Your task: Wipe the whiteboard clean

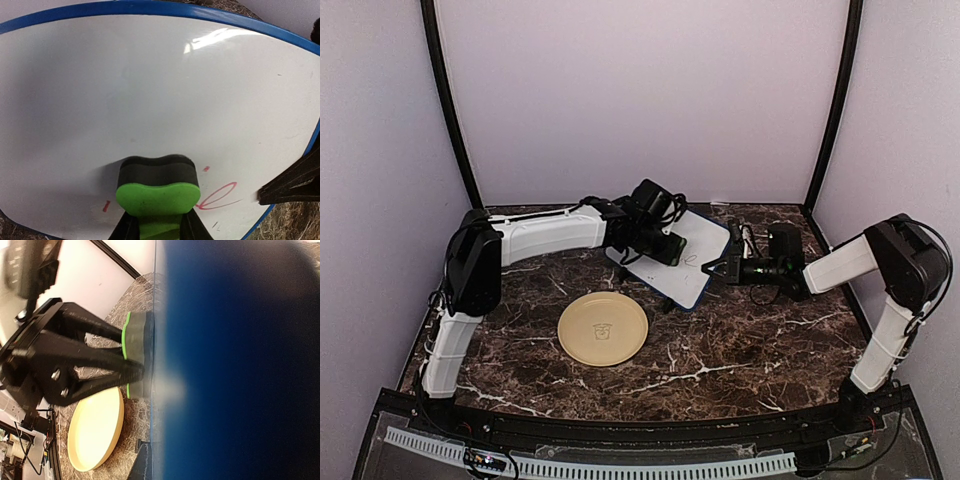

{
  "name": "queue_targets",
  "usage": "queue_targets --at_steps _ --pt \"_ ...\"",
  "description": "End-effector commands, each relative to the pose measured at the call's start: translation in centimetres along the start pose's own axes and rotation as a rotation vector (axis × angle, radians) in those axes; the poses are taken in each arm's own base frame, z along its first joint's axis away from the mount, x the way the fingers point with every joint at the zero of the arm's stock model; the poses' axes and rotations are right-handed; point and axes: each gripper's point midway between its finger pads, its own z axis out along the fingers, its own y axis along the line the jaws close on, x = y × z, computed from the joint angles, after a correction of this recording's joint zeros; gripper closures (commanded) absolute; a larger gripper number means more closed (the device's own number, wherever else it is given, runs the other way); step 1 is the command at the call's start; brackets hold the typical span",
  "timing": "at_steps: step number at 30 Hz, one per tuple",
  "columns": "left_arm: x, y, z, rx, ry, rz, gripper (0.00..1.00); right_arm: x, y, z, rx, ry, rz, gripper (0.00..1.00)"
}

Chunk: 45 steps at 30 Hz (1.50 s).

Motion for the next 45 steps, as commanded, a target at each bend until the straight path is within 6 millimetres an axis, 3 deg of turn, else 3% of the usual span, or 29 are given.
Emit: queue_targets --at_steps 1,5,8,14,18,24,29,33,35,39,40,41,45 --pt "4.4 8.1 2.9 -0.154 0.105 -0.094 1.00 8.4 -2.3 0.0 0.058 0.243 0.035 1.00" --pt "5.3 9.4 2.9 -0.200 0.125 -0.088 1.00 8.4 -2.3 0.0 0.057 0.242 0.033 1.00" --pt "5.1 8.6 3.1 -0.164 0.115 -0.080 1.00 8.3 -2.3 0.0 0.058 0.242 0.033 1.00" --pt "4.7 2.3 3.2 -0.065 0.084 0.025 1.00 8.4 -2.3 0.0 0.056 0.244 0.033 1.00" --pt "5.3 -0.8 3.2 -0.017 0.079 0.033 1.00 8.4 -2.3 0.0 0.054 0.244 0.036 1.00" --pt "5.3 -4.2 3.0 0.055 0.062 0.026 1.00 8.4 -2.3 0.1 0.054 0.245 0.035 1.00" --pt "5.1 -5.9 2.6 0.104 0.055 0.045 1.00 8.4 -2.3 0.1 0.051 0.246 0.036 1.00" --pt "5.7 -4.7 2.5 0.068 0.072 0.036 1.00 8.5 -2.3 0.1 0.052 0.246 0.037 1.00" --pt "6.0 -2.9 2.5 0.036 0.082 -0.003 1.00 8.5 -2.3 0.1 0.052 0.246 0.035 1.00" --pt "6.8 2.2 2.3 -0.048 0.094 -0.096 1.00 8.5 -2.3 0.1 0.053 0.246 0.036 1.00" --pt "7.2 3.9 2.2 -0.072 0.100 -0.124 1.00 8.4 -2.3 0.1 0.053 0.245 0.036 1.00" --pt "7.8 6.9 2.3 -0.111 0.114 -0.164 1.00 8.5 -2.3 0.1 0.054 0.247 0.036 1.00" --pt "7.8 9.3 2.2 -0.151 0.112 -0.185 1.00 8.5 -2.3 0.0 0.054 0.246 0.036 1.00"
